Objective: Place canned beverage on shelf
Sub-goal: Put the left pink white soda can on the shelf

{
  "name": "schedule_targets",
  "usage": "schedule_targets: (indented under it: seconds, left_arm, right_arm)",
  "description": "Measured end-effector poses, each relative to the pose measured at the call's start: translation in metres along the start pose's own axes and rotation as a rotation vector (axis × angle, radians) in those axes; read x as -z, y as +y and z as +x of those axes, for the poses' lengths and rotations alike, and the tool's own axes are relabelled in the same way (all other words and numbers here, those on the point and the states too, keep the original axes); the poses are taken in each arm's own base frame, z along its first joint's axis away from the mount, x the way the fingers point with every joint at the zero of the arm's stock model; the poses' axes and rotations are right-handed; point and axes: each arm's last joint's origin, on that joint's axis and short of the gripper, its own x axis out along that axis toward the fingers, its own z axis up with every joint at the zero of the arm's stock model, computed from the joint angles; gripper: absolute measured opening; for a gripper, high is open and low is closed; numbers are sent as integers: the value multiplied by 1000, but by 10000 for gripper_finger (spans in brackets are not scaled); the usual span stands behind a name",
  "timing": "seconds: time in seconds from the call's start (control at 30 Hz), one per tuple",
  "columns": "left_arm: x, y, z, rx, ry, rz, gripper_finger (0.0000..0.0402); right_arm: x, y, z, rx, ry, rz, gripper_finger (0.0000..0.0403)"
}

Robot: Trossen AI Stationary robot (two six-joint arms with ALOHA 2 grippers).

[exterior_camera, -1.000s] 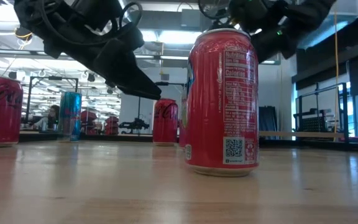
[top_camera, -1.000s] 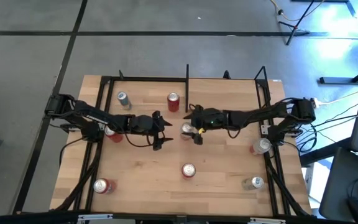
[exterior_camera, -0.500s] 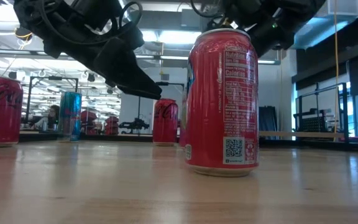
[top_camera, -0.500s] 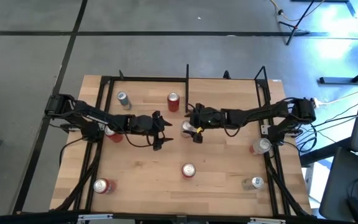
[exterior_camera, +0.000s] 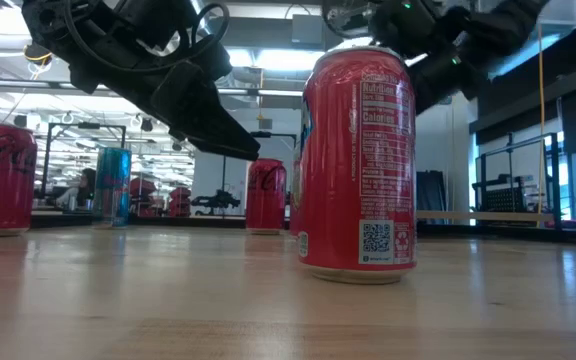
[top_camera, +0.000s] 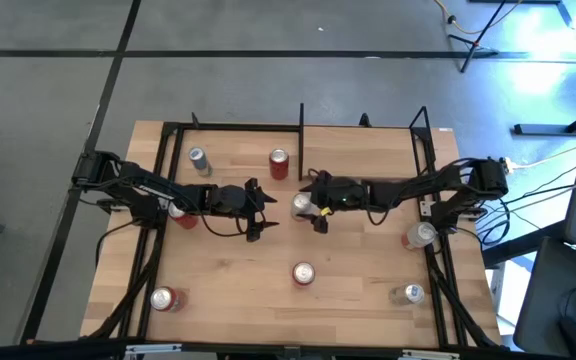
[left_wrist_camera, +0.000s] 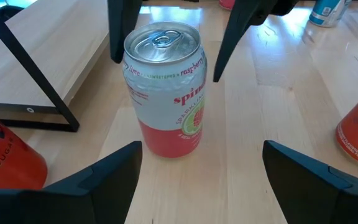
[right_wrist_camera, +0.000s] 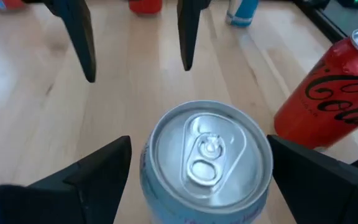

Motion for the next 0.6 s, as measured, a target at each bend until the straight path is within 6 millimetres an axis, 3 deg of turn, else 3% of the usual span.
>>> schedule_targets:
  seconds: [0.17,0.47,0.6]
  left_arm:
    - [0,0,0,0,-1,-3,314]
    - [-1,0,0,-1,-6,5,314]
    - [0,0,0,-1,-4,7,314]
  right_arm:
    - [15,0,-4,9,-84,24,356]
    - [22,0,4,45,-104,18,354]
    - [23,0,7,47,-124,-2,321]
